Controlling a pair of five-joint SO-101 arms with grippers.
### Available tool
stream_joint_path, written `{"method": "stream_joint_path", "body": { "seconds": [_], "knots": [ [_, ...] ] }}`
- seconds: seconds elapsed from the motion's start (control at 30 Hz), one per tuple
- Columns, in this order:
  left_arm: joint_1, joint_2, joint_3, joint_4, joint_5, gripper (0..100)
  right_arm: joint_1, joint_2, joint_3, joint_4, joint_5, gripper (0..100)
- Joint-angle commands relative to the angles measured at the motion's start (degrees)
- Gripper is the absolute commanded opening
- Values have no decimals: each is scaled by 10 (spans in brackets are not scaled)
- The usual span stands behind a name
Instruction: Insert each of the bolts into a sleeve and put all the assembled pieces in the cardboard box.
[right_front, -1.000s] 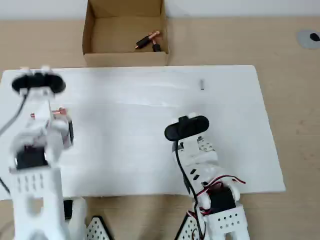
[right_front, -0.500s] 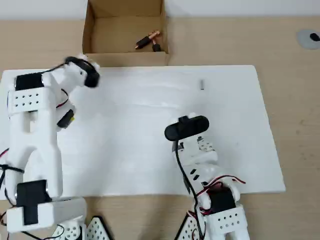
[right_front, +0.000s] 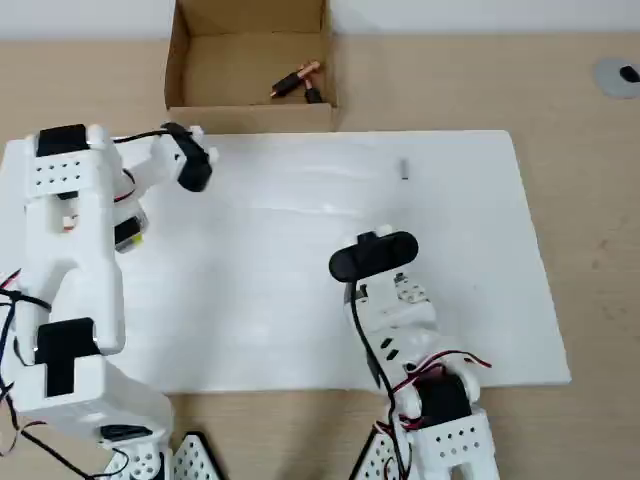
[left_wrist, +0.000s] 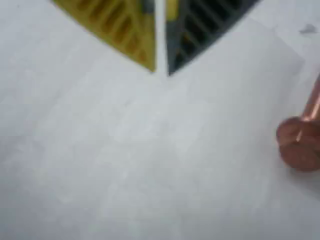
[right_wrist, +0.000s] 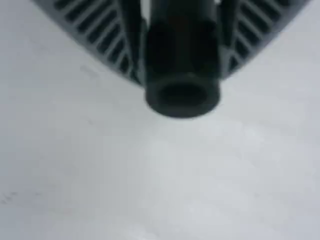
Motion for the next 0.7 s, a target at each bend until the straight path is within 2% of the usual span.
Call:
{"method": "stream_joint_path", "body": {
  "seconds": [0.0,0.4,0.67],
  "knots": [
    [-15,1,-25,6,-8,17,0,-64,0,-10,-3,10],
    [-14,4,-29,23,-58,17,-1,-64,0,-10,-3,10],
    [-15,25,-23,-18,-91,17,-1,-64,0,-10,-4,10]
  ]
}}
